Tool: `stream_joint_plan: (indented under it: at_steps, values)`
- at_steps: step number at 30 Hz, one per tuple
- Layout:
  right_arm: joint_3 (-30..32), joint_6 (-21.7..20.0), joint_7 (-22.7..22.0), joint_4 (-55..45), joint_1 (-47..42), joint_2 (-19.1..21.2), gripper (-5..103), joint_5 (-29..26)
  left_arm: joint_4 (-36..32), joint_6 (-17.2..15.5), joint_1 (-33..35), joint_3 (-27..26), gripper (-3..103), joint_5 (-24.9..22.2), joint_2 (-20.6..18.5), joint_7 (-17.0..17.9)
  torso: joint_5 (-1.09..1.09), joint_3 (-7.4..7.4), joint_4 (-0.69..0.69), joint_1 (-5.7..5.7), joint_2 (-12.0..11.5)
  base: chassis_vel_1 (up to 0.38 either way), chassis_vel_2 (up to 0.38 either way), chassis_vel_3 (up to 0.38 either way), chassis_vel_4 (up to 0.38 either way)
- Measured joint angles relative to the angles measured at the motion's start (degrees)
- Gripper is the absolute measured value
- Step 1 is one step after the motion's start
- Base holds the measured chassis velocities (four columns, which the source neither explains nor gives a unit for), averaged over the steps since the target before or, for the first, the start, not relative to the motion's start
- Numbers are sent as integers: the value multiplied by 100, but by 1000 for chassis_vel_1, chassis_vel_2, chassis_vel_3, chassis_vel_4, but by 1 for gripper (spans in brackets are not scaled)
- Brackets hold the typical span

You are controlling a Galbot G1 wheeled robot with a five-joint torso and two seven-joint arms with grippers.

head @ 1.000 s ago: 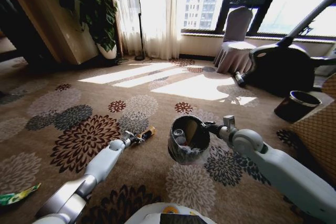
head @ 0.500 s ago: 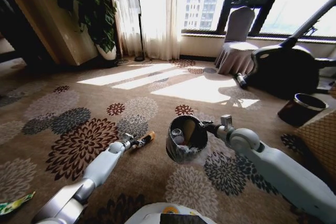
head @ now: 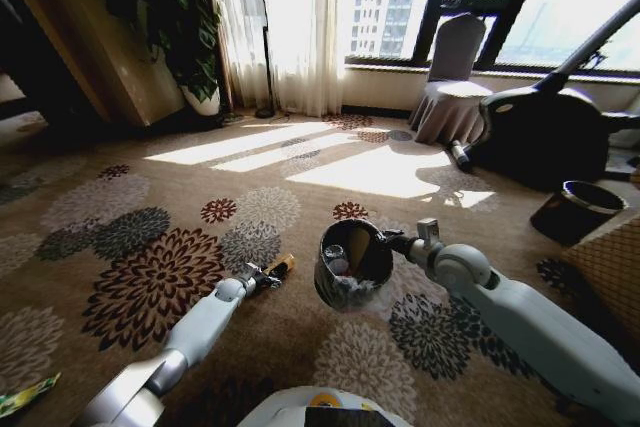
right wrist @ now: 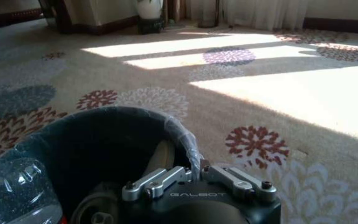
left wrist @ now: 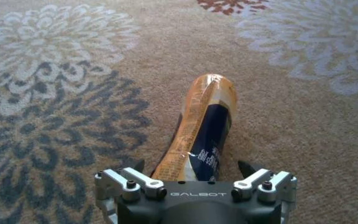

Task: Pick up the trash from the ground and place it into the trash bin.

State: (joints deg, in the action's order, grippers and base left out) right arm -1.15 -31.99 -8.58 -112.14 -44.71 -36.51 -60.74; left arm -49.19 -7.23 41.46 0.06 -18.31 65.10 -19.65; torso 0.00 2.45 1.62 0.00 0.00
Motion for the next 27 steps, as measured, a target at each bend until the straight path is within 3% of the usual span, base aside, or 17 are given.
stream_joint_plan:
  at_steps: [5,7,14,19,23,27]
  values:
    - [19,29,1,-24,-23,13,1,2,25,30,11,-47,89,42,-9,25,1,0,1,0,0,0,0,0,0]
    - [18,30,-1,-32,-22,15,1,2,34,71,23,-53,89,92,-10,28,1,0,1,0,0,0,0,0,0]
    - [-11,58,-9,-48,15,72,1,-1,78,156,106,-170,57,379,21,27,1,0,0,0,0,0,0,0,0]
    - [-11,77,-9,-58,25,105,1,-7,-65,138,210,-250,50,365,6,29,0,0,0,0,0,0,0,0,0]
    - [5,84,-9,-62,24,123,1,-10,-861,221,471,-432,41,196,-155,389,-2,1,2,0,0,0,0,0,0]
    - [-240,94,-33,-3,268,127,1,-53,-2181,754,648,-768,35,147,-472,848,1,1,-1,0,0,0,0,0,0]
